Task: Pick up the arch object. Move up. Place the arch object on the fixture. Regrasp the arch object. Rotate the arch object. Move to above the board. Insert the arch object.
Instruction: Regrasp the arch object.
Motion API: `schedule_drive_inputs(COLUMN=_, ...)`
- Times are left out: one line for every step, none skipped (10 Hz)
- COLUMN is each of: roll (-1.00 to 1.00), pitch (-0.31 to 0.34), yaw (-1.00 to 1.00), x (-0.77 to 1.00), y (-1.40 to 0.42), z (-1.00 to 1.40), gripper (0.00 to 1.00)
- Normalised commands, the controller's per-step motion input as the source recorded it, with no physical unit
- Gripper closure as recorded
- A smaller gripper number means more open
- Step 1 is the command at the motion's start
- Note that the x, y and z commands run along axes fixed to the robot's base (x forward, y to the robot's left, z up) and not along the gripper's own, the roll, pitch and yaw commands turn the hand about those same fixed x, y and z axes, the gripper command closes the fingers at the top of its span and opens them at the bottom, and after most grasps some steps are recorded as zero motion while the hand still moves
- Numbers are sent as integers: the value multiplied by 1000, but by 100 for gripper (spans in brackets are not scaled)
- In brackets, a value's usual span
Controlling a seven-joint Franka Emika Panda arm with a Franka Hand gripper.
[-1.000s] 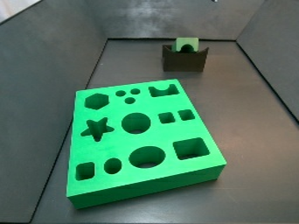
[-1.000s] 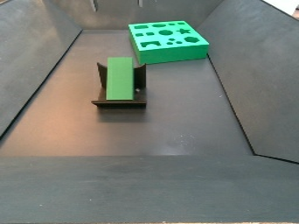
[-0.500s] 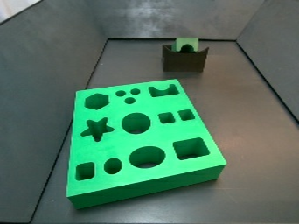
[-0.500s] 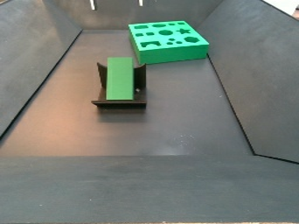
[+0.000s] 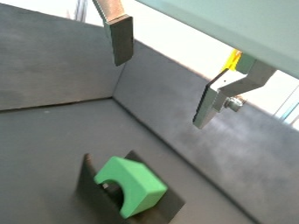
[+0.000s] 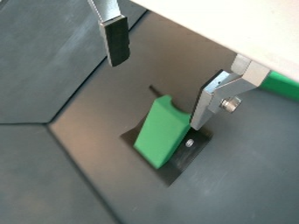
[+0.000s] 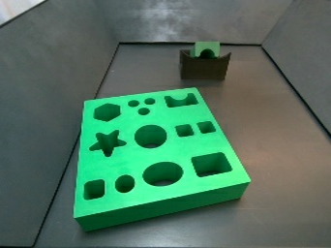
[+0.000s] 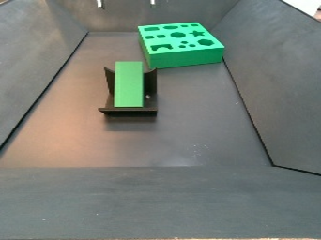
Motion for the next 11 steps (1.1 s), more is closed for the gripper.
schedule_drive_inputs(roll=1000, pitch=136, yaw=82, x=103, y=-37, z=-19, gripper=0)
schedule_drive_inputs(roll=1000, pitch=168, yaw=113, x=106, y=-40, z=-19, gripper=0)
schedule_drive_inputs(roll=1000, pitch=192, yaw=145, x=109, y=-41, z=-22, gripper=0)
schedule_drive_inputs(roll=894, pitch=195, yaw=174, x=110, y=-43, z=-21, gripper=0)
schedule_drive_inputs(roll=709, pitch=172, yaw=192, x=110, y=-46, z=-23, gripper=0)
schedule_drive_inputs(roll=465, pitch=137, yaw=210, x=111, y=-48, z=-23, gripper=0)
schedule_drive_inputs(roll=304, pitch=109, yaw=216, x=110, y=-40, z=-18, gripper=0)
schedule_drive_inputs(roll=232, pitch=87, yaw=216, x=103, y=-32, z=-10, gripper=0)
schedule_drive_inputs(roll=165, pitch=24, yaw=207, x=83, y=-38, z=-12, gripper=0)
schedule_drive_inputs(roll=153, pitch=7, yaw=201, x=84, y=-42, z=-20, gripper=0)
schedule_drive_inputs(roll=176, pitch=43, yaw=200, x=37, y=70, z=-1000, gripper=0)
